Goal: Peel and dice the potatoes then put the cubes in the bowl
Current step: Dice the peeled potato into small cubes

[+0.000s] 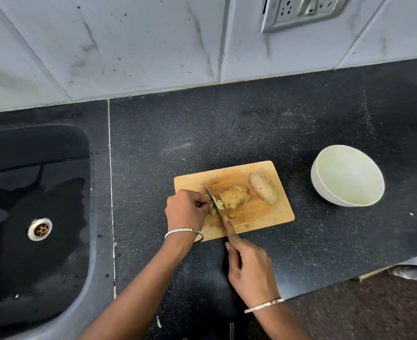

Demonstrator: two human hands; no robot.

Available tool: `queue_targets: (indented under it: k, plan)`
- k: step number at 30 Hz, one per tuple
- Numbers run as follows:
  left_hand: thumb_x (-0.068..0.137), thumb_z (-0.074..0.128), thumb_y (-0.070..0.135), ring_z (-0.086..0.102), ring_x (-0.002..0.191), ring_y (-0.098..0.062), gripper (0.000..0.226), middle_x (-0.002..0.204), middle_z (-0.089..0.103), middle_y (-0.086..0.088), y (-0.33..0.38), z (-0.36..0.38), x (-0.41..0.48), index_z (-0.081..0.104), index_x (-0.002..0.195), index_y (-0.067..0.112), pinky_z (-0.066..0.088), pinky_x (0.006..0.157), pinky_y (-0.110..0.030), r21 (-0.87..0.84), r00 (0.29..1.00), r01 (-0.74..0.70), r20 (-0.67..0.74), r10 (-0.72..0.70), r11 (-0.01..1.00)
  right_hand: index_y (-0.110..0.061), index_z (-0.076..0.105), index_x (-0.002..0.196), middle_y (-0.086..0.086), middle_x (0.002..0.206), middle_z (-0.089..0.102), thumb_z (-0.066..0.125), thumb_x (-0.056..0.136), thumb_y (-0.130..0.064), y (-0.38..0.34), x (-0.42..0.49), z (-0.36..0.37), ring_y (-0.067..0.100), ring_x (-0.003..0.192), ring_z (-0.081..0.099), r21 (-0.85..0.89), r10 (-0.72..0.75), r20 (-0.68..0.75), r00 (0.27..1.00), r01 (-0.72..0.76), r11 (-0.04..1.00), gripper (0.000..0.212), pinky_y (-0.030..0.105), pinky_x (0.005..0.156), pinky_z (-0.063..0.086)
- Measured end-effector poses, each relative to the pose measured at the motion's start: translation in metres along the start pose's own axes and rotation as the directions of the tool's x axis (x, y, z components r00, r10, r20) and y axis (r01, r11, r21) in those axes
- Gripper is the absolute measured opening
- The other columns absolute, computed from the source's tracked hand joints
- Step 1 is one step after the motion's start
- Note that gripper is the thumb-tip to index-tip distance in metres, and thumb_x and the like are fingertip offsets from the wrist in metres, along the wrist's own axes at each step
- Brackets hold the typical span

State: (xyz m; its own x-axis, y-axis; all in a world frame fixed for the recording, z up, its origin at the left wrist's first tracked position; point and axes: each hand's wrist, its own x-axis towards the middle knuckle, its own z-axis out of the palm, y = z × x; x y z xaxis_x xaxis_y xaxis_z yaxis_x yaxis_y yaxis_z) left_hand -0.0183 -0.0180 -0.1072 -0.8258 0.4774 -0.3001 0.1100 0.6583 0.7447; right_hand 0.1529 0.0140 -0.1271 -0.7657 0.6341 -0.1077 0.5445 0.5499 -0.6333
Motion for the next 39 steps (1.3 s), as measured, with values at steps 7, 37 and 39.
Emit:
queue_targets:
  k: [7, 37, 39]
  plan:
    - [0.071, 0.085, 0.018, 0.067, 0.070, -0.005, 0.011, 0.072, 0.072, 0.010, -0.003, -0.002, 0.003, 0.078, 0.078, 0.024, 0.054, 0.077, -0.025, -0.031, 1.000, -0.015, 0.001, 0.015, 0.999, -0.056, 0.020, 0.148, -0.018, 0.077, 0.052, 0.055, 0.093, -0.011, 0.002, -0.010, -0.007, 0.001, 0.079, 0.064, -0.012, 0.009, 0.019, 1.000, -0.009, 1.000, 0.079, 0.019, 0.063, 0.047]
    - [0.078, 0.077, 0.025, 0.061, 0.078, -0.010, 0.008, 0.082, 0.064, 0.012, -0.001, -0.008, 0.004, 0.072, 0.085, 0.026, 0.049, 0.072, -0.027, 0.328, 0.950, -0.311, 0.145, 0.277, 0.892, -0.039, 0.048, 0.141, -0.040, 0.126, 0.044, 0.061, 0.095, -0.010, -0.004, -0.018, -0.028, -0.013, 0.049, 0.047, 0.197, 0.064, -0.048, 0.997, -0.053, 0.979, 0.056, -0.001, 0.046, 0.027]
    - [0.077, 0.077, 0.024, 0.062, 0.074, -0.011, 0.007, 0.078, 0.065, 0.012, -0.002, -0.005, 0.002, 0.073, 0.082, 0.026, 0.053, 0.073, -0.030, 0.311, 0.961, -0.277, 0.114, 0.253, 0.909, -0.043, 0.047, 0.141, -0.040, 0.123, 0.050, 0.061, 0.095, -0.012, -0.005, -0.019, -0.027, -0.006, 0.048, 0.048, 0.186, 0.058, -0.040, 0.997, -0.050, 0.981, 0.057, 0.003, 0.043, 0.025]
